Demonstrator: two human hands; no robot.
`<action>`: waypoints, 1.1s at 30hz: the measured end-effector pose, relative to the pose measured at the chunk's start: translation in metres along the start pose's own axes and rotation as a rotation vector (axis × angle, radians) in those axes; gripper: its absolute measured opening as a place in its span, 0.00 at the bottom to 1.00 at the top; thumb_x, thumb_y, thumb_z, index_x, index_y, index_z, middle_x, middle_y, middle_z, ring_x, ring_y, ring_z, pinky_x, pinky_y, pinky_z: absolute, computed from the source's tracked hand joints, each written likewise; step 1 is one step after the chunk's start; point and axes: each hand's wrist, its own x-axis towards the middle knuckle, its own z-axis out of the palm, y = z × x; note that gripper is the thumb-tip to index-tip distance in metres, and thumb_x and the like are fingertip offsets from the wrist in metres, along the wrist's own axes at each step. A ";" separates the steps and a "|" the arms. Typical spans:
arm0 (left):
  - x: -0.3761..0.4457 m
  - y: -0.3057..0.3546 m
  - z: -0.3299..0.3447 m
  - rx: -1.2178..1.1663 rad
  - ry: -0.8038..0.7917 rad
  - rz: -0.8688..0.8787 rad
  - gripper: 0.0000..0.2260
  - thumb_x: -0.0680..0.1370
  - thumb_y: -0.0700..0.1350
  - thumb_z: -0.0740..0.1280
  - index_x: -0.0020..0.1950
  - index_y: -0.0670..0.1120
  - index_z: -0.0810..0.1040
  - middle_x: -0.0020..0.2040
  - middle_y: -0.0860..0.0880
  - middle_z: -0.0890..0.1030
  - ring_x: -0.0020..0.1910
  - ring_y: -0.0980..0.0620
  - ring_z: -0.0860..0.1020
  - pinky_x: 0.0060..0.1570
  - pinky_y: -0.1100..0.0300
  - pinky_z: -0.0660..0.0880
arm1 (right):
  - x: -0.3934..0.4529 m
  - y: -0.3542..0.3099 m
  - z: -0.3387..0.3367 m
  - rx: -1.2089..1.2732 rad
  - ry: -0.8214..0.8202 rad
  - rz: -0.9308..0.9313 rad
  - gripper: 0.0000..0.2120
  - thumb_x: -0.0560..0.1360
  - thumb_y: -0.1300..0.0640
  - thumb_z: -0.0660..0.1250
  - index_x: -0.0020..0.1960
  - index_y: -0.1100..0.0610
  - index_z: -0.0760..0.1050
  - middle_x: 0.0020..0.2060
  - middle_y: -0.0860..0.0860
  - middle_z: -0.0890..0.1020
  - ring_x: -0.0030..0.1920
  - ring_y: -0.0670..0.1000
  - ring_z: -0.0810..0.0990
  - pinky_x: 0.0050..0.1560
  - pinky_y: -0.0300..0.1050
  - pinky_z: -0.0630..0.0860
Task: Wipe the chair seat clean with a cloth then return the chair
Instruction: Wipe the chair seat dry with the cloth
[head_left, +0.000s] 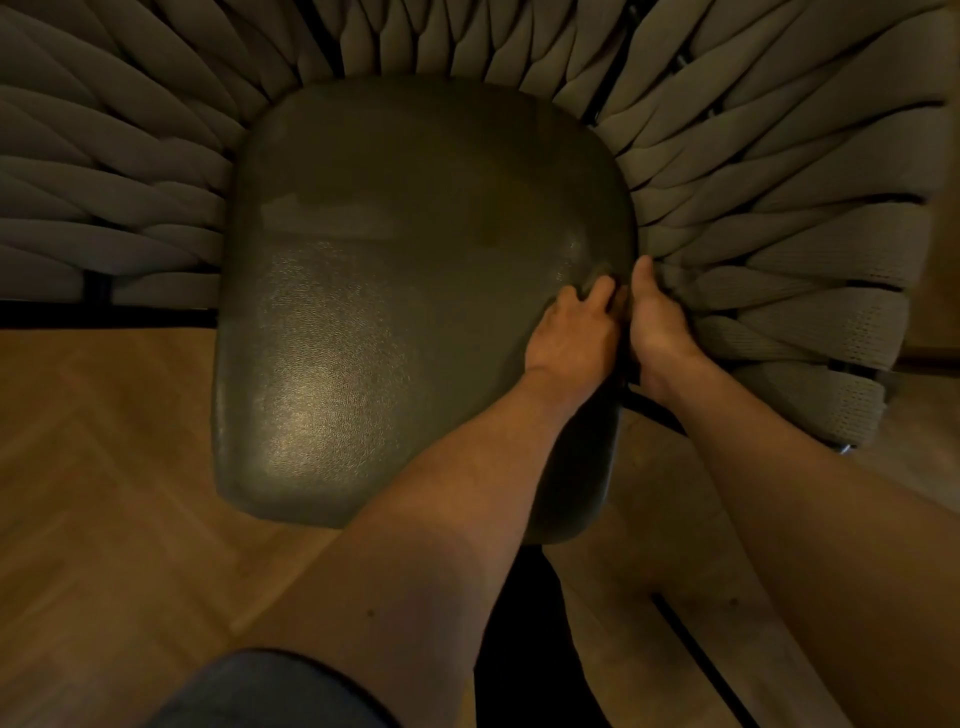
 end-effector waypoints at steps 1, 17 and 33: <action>-0.001 -0.005 -0.002 0.037 0.001 0.018 0.22 0.81 0.43 0.58 0.75 0.48 0.61 0.69 0.47 0.62 0.57 0.40 0.69 0.56 0.48 0.73 | 0.000 -0.001 0.001 -0.044 0.037 -0.021 0.34 0.77 0.29 0.54 0.69 0.52 0.77 0.63 0.52 0.81 0.62 0.55 0.80 0.67 0.58 0.76; -0.041 -0.148 -0.052 0.279 0.094 -0.226 0.28 0.79 0.37 0.57 0.79 0.50 0.57 0.69 0.43 0.64 0.55 0.39 0.69 0.54 0.50 0.73 | 0.023 -0.026 0.027 -0.460 0.153 -0.243 0.39 0.72 0.42 0.76 0.76 0.57 0.67 0.72 0.56 0.74 0.71 0.60 0.72 0.71 0.56 0.72; -0.090 -0.285 -0.095 0.303 0.217 -0.525 0.30 0.74 0.35 0.61 0.76 0.49 0.64 0.66 0.39 0.67 0.56 0.35 0.72 0.57 0.44 0.72 | 0.035 -0.028 0.030 -0.492 0.192 -0.190 0.42 0.68 0.43 0.80 0.74 0.61 0.69 0.70 0.58 0.76 0.70 0.59 0.75 0.70 0.53 0.73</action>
